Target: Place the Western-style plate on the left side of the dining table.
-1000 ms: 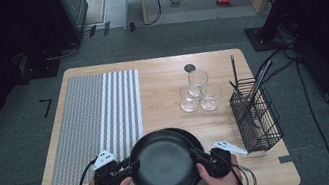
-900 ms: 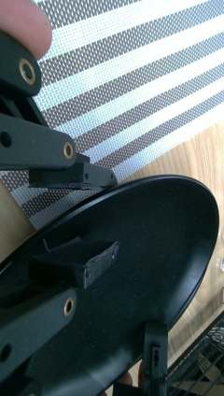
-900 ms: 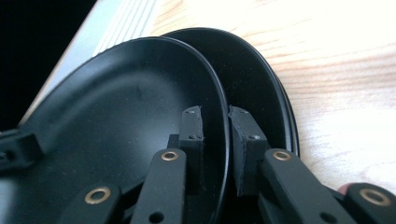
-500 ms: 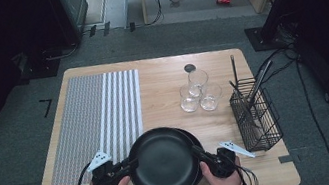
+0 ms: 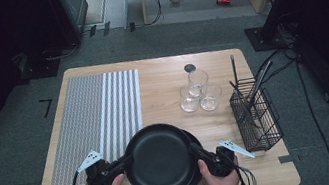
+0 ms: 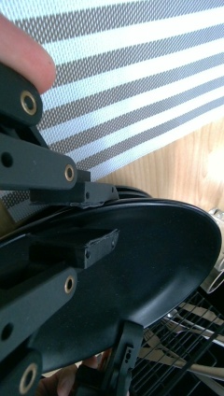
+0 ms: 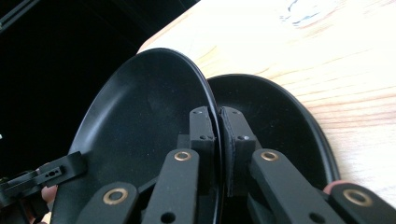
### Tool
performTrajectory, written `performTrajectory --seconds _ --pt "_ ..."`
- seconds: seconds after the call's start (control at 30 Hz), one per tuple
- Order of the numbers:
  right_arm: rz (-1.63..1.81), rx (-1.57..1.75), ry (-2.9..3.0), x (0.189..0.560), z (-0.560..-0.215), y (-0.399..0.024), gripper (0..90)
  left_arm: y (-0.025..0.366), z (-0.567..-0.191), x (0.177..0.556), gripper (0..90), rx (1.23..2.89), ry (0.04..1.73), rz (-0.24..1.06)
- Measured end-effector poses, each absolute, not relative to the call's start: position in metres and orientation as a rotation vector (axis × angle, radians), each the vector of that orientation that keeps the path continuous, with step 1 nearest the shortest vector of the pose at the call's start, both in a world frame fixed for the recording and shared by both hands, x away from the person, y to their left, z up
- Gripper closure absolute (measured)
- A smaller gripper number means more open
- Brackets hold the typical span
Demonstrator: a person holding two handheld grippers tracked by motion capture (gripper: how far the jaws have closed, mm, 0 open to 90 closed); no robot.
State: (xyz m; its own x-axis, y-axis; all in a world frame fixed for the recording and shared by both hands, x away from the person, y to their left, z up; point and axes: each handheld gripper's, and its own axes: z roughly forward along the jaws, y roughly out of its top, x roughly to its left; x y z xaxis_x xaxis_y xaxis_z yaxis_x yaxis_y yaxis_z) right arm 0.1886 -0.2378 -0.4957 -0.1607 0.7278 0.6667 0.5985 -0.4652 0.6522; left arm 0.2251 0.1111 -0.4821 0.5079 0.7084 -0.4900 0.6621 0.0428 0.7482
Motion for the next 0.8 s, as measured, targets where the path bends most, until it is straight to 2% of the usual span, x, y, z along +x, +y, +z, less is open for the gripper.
performTrajectory --seconds 0.43,0.8 --pt "1.741 1.906 1.591 0.207 -0.478 -0.212 84.6 0.137 -0.467 0.234 78.4 1.588 1.202 0.13" --pt "1.736 1.853 1.653 0.238 -0.464 -0.182 84.6 0.166 -0.459 0.254 78.0 1.552 1.231 0.163"
